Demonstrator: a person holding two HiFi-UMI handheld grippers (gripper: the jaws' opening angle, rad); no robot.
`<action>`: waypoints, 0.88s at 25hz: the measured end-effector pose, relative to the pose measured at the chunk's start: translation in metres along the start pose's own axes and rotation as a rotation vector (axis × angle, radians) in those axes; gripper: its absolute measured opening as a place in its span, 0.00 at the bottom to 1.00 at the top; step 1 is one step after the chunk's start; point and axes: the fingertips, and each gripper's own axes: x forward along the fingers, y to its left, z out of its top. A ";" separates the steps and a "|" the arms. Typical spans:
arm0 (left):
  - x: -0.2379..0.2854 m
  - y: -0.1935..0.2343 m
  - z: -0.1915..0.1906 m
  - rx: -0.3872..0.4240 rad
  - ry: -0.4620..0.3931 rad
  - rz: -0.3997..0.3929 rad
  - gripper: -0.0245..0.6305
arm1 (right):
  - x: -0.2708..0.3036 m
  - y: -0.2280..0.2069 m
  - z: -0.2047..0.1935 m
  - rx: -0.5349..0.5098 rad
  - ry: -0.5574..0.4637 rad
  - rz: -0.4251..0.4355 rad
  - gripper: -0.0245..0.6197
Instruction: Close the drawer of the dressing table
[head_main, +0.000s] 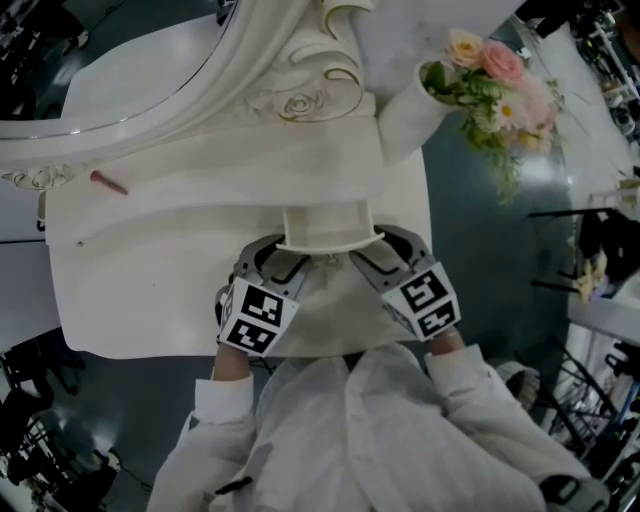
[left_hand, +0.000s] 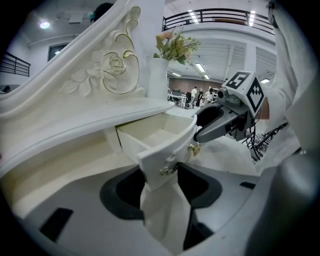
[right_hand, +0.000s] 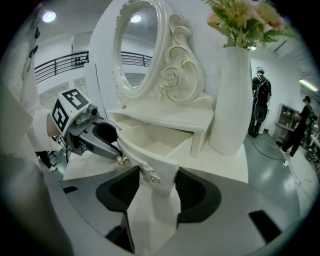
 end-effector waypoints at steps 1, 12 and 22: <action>0.000 0.000 0.001 0.003 0.000 0.001 0.36 | 0.000 0.000 0.000 0.000 0.004 -0.004 0.38; -0.004 0.002 0.002 0.022 0.007 -0.008 0.35 | -0.004 0.003 0.003 -0.038 -0.003 -0.022 0.37; -0.008 0.004 0.008 0.036 -0.009 -0.001 0.35 | -0.007 0.003 0.010 -0.060 -0.008 -0.027 0.37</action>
